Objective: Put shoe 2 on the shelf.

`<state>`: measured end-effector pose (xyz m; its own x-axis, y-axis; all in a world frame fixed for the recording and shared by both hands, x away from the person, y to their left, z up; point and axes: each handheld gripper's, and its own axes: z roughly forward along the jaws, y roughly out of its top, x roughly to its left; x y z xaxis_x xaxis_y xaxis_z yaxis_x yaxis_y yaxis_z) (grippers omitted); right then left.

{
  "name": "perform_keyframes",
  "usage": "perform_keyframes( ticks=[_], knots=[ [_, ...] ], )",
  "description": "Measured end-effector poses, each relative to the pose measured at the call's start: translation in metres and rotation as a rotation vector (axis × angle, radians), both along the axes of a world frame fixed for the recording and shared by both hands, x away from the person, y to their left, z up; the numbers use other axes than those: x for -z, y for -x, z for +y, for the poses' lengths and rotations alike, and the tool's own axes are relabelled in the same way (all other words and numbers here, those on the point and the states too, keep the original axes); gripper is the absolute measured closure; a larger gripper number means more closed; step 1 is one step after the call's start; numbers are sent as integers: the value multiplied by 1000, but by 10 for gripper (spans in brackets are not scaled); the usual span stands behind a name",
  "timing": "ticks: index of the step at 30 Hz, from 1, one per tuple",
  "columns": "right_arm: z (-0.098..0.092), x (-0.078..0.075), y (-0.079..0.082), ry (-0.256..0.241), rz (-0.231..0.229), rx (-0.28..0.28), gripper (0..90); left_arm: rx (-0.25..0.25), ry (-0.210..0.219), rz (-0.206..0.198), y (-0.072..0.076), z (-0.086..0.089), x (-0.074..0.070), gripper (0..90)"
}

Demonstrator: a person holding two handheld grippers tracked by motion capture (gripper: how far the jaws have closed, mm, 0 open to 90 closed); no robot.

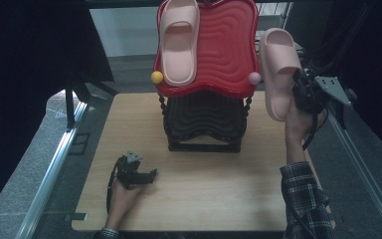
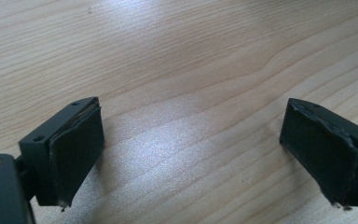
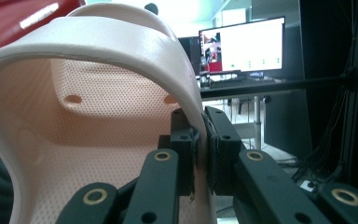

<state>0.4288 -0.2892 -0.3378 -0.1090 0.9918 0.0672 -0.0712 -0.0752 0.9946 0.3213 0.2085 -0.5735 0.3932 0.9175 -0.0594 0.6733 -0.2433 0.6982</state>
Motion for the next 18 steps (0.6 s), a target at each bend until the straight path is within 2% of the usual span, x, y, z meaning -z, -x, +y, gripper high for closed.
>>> perform_keyframes(
  ticks=[13, 16, 18],
  knots=[
    [16, -41, -8, 17, -66, 7, 826, 3, -3, -1, 0, 0, 0, 61],
    [19, -47, -9, 23, -69, 5, 825, 2, -2, -1, 0, 0, 0, 61],
    [26, -59, -12, 22, -82, 2, 826, 2, -2, -1, 0, 0, 0, 61]
  ],
)
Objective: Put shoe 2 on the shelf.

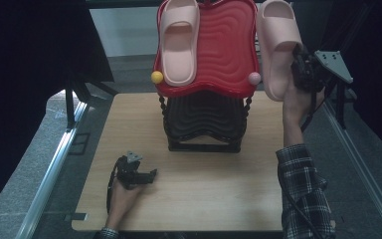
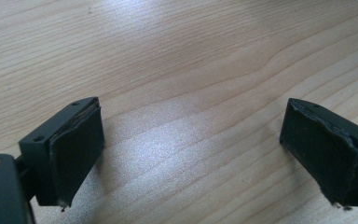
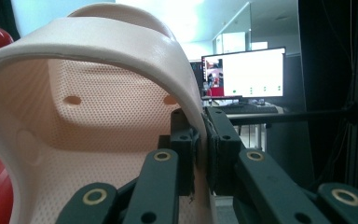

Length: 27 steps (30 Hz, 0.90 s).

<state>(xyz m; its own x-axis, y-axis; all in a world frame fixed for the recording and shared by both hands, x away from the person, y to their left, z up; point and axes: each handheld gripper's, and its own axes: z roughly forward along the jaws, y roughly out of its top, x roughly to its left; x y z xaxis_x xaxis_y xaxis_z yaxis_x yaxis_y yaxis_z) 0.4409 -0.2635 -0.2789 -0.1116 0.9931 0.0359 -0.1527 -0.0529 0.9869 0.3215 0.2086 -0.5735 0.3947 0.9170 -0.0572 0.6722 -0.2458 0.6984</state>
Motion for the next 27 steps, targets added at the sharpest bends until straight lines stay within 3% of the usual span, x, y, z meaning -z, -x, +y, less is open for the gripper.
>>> perform_keyframes(
  ticks=[9, 14, 27],
  knots=[
    [17, -28, -11, -5, -21, 12, 826, 3, -3, 2, 0, 0, 0, 63],
    [24, -42, -18, -35, -21, 12, 826, 5, -3, 5, 0, 0, -1, 63],
    [60, -65, -27, 62, -12, 32, 826, 11, -2, 4, 0, 0, 0, 63]
  ],
)
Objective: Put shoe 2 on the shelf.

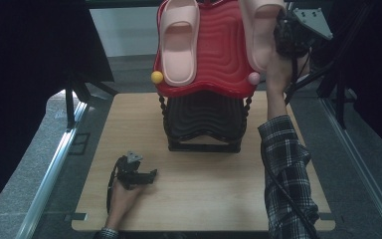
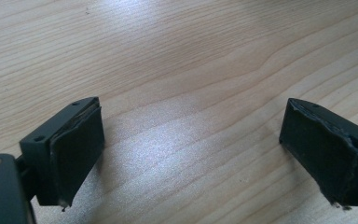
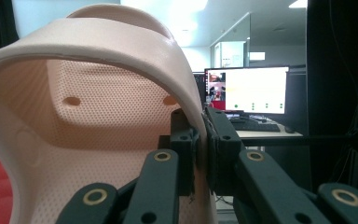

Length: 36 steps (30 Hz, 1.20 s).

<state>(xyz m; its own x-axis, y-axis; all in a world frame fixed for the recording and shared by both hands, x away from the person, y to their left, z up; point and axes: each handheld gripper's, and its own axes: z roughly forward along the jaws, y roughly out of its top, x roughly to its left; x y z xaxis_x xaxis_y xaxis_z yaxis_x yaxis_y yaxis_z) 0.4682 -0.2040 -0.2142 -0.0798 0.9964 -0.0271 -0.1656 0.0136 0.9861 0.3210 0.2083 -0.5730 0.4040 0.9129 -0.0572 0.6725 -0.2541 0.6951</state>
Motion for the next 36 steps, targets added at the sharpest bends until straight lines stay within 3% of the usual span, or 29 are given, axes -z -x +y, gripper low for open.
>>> perform_keyframes(
  ticks=[8, 13, 18, 28, 36],
  knots=[
    [12, 0, -2, 24, 38, -33, 806, 2, 0, -2, 0, -1, 0, 63],
    [9, 5, -4, 7, 60, -62, 694, 2, -1, -2, 0, -1, 0, 64],
    [11, 7, -2, 18, 59, -73, 685, 2, -1, -1, 0, -1, 0, 64],
    [7, 13, 6, -9, 61, -99, 662, 2, -2, -2, 0, -1, 0, 64],
    [-10, 18, 20, -32, 48, -111, 668, -1, -2, -1, 1, -2, 0, 64]
  ],
)
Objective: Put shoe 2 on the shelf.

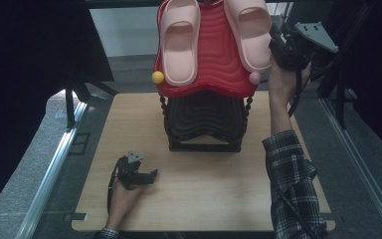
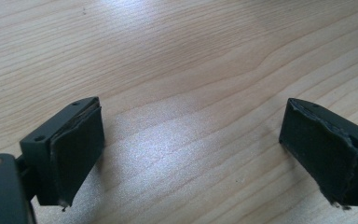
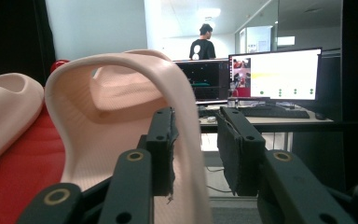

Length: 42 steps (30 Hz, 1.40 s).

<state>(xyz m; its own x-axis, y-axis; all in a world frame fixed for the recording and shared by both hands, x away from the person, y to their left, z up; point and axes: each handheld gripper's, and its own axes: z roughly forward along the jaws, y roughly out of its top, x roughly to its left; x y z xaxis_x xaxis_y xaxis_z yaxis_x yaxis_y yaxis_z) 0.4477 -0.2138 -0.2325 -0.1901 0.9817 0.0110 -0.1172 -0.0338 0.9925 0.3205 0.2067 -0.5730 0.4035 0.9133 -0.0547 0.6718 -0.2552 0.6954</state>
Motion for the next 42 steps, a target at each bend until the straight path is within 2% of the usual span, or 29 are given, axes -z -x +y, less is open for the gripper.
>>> perform_keyframes(
  ticks=[5, 6, 9, 10, 12, 13, 14, 16, 19, 22, 29, 30, 42],
  knots=[
    [-16, 8, 10, -5, -8, 3, 775, 0, 0, 0, 0, 0, 0, 64],
    [-20, 14, 13, -3, -17, -7, 840, 0, 0, 0, 0, 0, 0, 64],
    [-23, 21, 15, 5, -18, -24, 882, 0, 0, 0, 0, 0, 0, 64],
    [-25, 29, 17, 20, -14, -38, 895, -1, 1, -3, 0, 0, 0, 64],
    [-27, 38, 19, 30, -10, -52, 896, -1, 0, -3, 0, 0, 0, 64],
    [-27, 38, 19, 30, -10, -52, 896, -1, 0, -3, 0, 0, 0, 64],
    [-28, 49, 20, 29, -5, -63, 896, -1, 1, -5, 0, 0, 0, 64],
    [-29, 55, 20, 28, -2, -69, 896, -1, 1, -5, 0, 0, 0, 64],
    [-31, 71, 24, 21, -10, -83, 896, -2, 1, -5, 0, 0, 0, 64],
    [-29, 77, 25, 35, -13, -83, 896, -2, 0, -5, 0, 0, 0, 64],
    [-28, 75, 25, 28, -6, -85, 896, -2, 0, -5, 0, 0, 0, 64],
    [-27, 75, 24, 15, 0, -96, 896, -2, 0, -5, 0, 0, 0, 64],
    [-24, 73, 24, 28, 19, -112, 896, -2, 0, -4, 0, 0, 0, 64]
  ],
)
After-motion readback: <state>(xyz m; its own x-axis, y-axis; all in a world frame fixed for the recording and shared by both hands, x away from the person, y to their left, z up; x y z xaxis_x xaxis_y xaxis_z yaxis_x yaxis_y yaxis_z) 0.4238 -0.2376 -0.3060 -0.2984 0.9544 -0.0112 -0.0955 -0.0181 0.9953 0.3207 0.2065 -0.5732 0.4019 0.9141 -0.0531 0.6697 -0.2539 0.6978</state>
